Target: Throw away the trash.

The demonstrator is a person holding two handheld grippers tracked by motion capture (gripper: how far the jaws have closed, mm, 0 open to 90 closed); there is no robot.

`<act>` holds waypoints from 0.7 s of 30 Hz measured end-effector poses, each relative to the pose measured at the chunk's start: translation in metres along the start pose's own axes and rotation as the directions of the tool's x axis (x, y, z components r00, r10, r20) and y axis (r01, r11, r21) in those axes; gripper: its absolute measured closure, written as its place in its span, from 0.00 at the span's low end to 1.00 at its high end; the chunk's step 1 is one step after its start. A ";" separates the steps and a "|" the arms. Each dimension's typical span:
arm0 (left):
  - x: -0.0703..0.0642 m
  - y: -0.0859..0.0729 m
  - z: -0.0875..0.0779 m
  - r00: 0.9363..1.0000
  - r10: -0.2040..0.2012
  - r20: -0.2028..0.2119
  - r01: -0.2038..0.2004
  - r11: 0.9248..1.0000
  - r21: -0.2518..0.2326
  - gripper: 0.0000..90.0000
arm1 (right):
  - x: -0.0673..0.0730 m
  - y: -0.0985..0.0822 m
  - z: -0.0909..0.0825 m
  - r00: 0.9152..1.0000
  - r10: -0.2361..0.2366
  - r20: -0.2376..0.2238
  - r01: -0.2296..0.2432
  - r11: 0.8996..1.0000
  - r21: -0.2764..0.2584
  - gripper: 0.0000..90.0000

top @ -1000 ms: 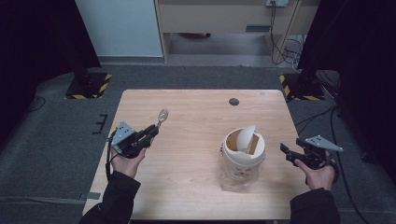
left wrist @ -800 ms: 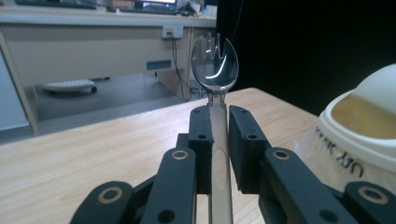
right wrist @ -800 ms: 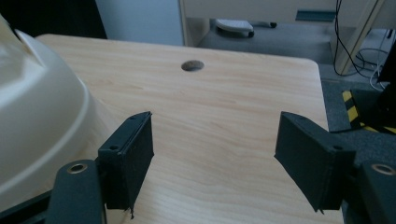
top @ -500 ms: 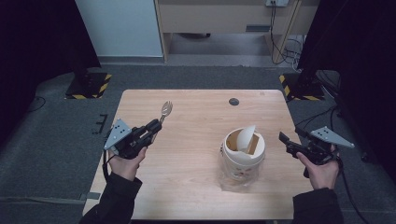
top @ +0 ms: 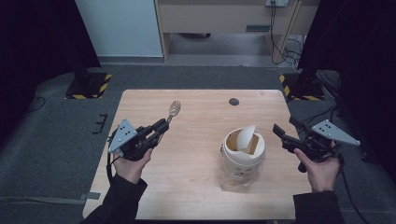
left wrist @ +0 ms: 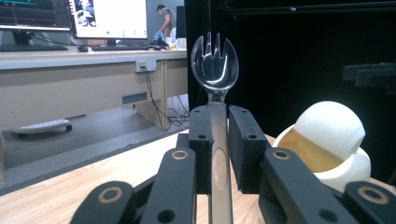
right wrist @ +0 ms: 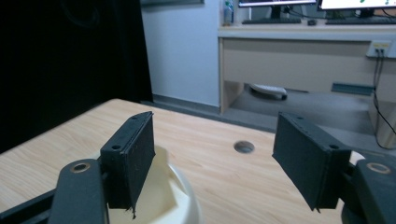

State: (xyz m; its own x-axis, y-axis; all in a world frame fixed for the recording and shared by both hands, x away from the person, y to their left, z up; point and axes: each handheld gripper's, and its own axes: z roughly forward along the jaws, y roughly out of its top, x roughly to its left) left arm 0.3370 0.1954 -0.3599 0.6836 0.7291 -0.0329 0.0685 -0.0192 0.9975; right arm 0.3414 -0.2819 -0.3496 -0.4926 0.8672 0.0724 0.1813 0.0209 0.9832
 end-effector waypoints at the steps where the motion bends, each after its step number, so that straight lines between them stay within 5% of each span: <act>1: -0.001 0.000 0.002 1.000 0.003 0.003 -0.003 1.000 0.003 0.88 | 0.003 0.002 0.001 1.000 0.003 -0.012 -0.003 1.000 -0.008 0.33; 13: -0.028 0.001 0.024 0.995 0.062 0.072 -0.063 0.998 0.007 0.88 | 0.032 0.024 0.004 0.993 0.020 -0.119 -0.030 0.996 -0.080 0.38; 21: -0.046 0.000 0.035 0.991 0.076 0.112 -0.076 0.997 0.001 0.88 | 0.055 0.031 0.020 0.977 0.032 -0.210 -0.051 0.995 -0.085 0.42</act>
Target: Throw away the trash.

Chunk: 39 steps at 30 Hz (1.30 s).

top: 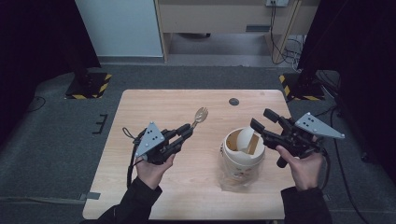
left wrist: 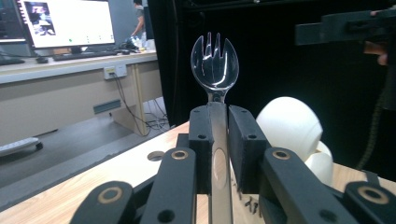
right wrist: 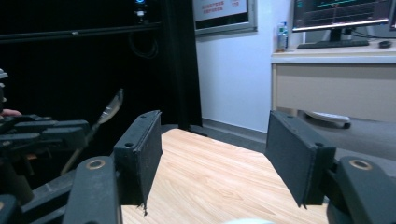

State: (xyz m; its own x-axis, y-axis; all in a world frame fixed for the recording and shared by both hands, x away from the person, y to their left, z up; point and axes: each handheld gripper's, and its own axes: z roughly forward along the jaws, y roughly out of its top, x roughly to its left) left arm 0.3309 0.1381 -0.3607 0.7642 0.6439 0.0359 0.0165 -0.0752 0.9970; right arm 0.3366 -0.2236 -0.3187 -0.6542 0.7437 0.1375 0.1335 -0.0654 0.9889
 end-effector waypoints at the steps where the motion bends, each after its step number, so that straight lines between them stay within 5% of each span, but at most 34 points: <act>1: 0.000 0.000 0.000 1.000 0.000 0.000 0.000 1.000 0.000 0.88 | 0.000 0.000 0.000 1.000 0.000 0.000 0.000 1.000 0.000 0.42; 11: -0.017 -0.003 0.012 0.999 0.020 0.049 -0.020 1.000 0.014 0.88 | 0.012 -0.008 0.014 0.994 0.071 -0.084 -0.070 0.997 0.014 0.47; 21: -0.031 -0.004 0.023 0.996 0.034 0.080 -0.035 0.999 0.012 0.88 | 0.023 -0.005 0.024 0.989 0.067 -0.130 -0.062 0.997 0.040 0.52; 33: -0.044 -0.004 0.031 0.993 0.045 0.109 -0.045 0.999 0.001 0.88 | 0.031 -0.014 0.037 0.971 0.141 -0.195 -0.124 0.988 0.098 0.63; 39: -0.047 -0.005 0.032 0.992 0.045 0.114 -0.045 0.999 0.001 0.88 | 0.033 -0.016 0.038 0.958 0.175 -0.227 -0.150 0.981 0.123 0.84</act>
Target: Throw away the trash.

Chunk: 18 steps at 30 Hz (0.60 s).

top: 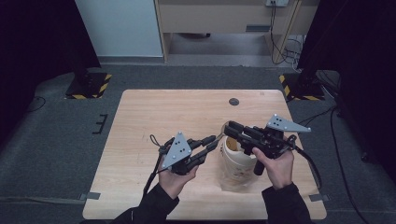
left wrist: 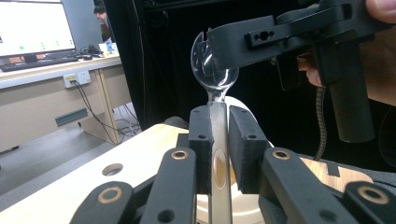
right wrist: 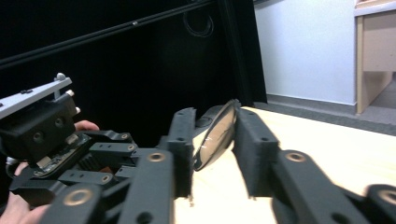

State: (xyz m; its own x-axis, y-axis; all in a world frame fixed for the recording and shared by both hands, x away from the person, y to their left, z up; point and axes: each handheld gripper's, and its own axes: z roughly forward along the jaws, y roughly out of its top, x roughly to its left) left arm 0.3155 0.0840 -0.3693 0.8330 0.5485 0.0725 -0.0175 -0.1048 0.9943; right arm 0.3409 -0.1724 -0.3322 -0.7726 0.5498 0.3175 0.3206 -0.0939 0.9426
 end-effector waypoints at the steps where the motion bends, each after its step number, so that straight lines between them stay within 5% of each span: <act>1: 0.000 0.000 0.000 1.000 0.000 0.000 0.000 1.000 0.000 0.88 | 0.000 0.000 0.000 1.000 0.000 0.000 0.000 1.000 0.000 0.84; 2: -0.001 0.000 0.000 1.000 -0.001 0.002 0.001 1.000 -0.003 0.89 | 0.000 0.000 0.000 1.000 0.012 -0.016 -0.012 1.000 -0.003 0.94; 13: 0.008 -0.004 -0.010 1.000 -0.026 -0.010 0.027 1.000 0.016 0.85 | 0.000 0.001 -0.004 0.999 -0.048 0.002 0.048 0.999 -0.008 0.96; 18: 0.023 -0.018 -0.028 0.998 -0.033 -0.052 0.038 0.995 0.087 0.80 | -0.003 0.006 -0.011 0.997 -0.072 0.034 0.072 0.997 -0.022 0.96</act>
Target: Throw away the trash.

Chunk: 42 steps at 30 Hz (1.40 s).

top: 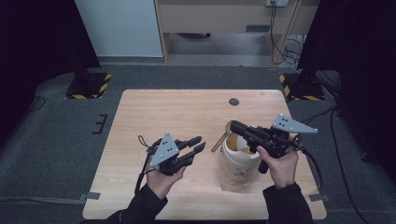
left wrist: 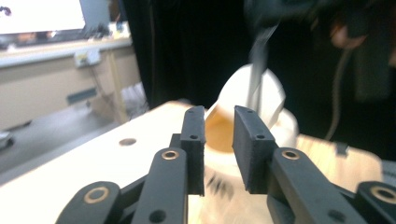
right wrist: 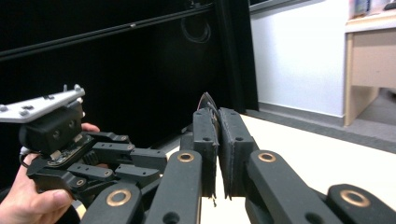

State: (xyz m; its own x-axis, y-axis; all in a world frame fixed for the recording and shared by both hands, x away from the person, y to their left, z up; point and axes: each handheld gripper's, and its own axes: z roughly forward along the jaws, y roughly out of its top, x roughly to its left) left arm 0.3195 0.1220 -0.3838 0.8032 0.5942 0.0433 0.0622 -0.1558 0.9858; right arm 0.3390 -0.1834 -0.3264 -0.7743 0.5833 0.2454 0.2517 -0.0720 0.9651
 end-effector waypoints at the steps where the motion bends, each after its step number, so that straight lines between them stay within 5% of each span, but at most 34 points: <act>1: 0.009 -0.010 -0.008 1.000 -0.020 -0.020 0.021 0.999 0.043 0.79 | -0.001 0.001 -0.001 1.000 -0.003 0.007 0.003 1.000 0.000 0.96; 6: 0.028 -0.034 -0.026 0.996 -0.051 -0.077 0.060 0.990 0.124 0.72 | -0.005 0.002 -0.002 0.998 -0.040 0.056 0.039 0.999 0.011 0.96; 7: 0.037 -0.047 -0.036 0.992 -0.058 -0.110 0.077 0.982 0.171 0.70 | -0.007 0.003 -0.002 0.994 -0.066 0.091 0.064 0.998 0.025 0.96; 10: 0.046 -0.061 -0.045 0.987 -0.072 -0.142 0.101 0.972 0.212 0.66 | -0.011 0.002 0.000 0.985 -0.108 0.138 0.102 0.994 0.050 0.96; 11: 0.055 -0.075 -0.055 0.980 -0.085 -0.179 0.127 0.962 0.240 0.64 | -0.011 0.001 0.001 0.982 -0.119 0.150 0.112 0.992 0.053 0.96; 12: 0.055 -0.075 -0.055 0.980 -0.085 -0.179 0.127 0.962 0.240 0.63 | -0.011 0.001 0.001 0.982 -0.119 0.150 0.112 0.992 0.053 0.96; 13: 0.064 -0.088 -0.063 0.970 -0.110 -0.218 0.169 0.947 0.273 0.62 | -0.013 0.000 0.003 0.976 -0.136 0.171 0.126 0.990 0.066 0.96; 14: 0.064 -0.088 -0.063 0.970 -0.110 -0.218 0.169 0.947 0.273 0.60 | -0.013 0.000 0.003 0.976 -0.136 0.171 0.126 0.990 0.066 0.96; 15: 0.073 -0.097 -0.069 0.957 -0.139 -0.255 0.217 0.927 0.305 0.58 | -0.014 -0.001 0.006 0.968 -0.158 0.193 0.145 0.986 0.083 0.96; 16: 0.073 -0.097 -0.069 0.957 -0.139 -0.255 0.217 0.927 0.305 0.57 | -0.015 -0.002 0.008 0.965 -0.169 0.203 0.153 0.984 0.090 0.96; 17: 0.080 -0.102 -0.072 0.946 -0.151 -0.288 0.242 0.919 0.311 0.55 | -0.015 -0.003 0.010 0.961 -0.180 0.211 0.162 0.982 0.099 0.96; 21: 0.086 -0.106 -0.072 0.936 -0.167 -0.310 0.266 0.912 0.312 0.51 | -0.016 -0.008 0.016 0.946 -0.222 0.237 0.192 0.971 0.143 0.96; 25: 0.086 -0.107 -0.071 0.938 -0.162 -0.305 0.261 0.911 0.319 0.48 | -0.017 -0.013 0.020 0.934 -0.256 0.250 0.214 0.959 0.186 0.96; 28: 0.087 -0.107 -0.071 0.937 -0.163 -0.308 0.264 0.910 0.320 0.47 | -0.017 -0.014 0.022 0.932 -0.261 0.251 0.212 0.955 0.208 0.94; 38: 0.092 -0.110 -0.072 0.930 -0.178 -0.322 0.284 0.904 0.321 0.41 | -0.016 -0.008 0.013 0.936 -0.216 0.279 0.181 0.973 0.146 0.78; 42: 0.096 -0.115 -0.073 0.924 -0.188 -0.332 0.303 0.890 0.340 0.35 | -0.019 -0.003 -0.003 0.931 -0.185 0.315 0.166 0.982 0.088 0.67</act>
State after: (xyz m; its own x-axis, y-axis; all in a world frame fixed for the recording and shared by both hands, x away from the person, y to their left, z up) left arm 0.3463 0.2550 -0.4812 0.5338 0.8406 -0.0915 0.5001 -0.2265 0.8358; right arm 0.3509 -0.1964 -0.3331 -0.5849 0.8109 0.0208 0.1700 0.0975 0.9806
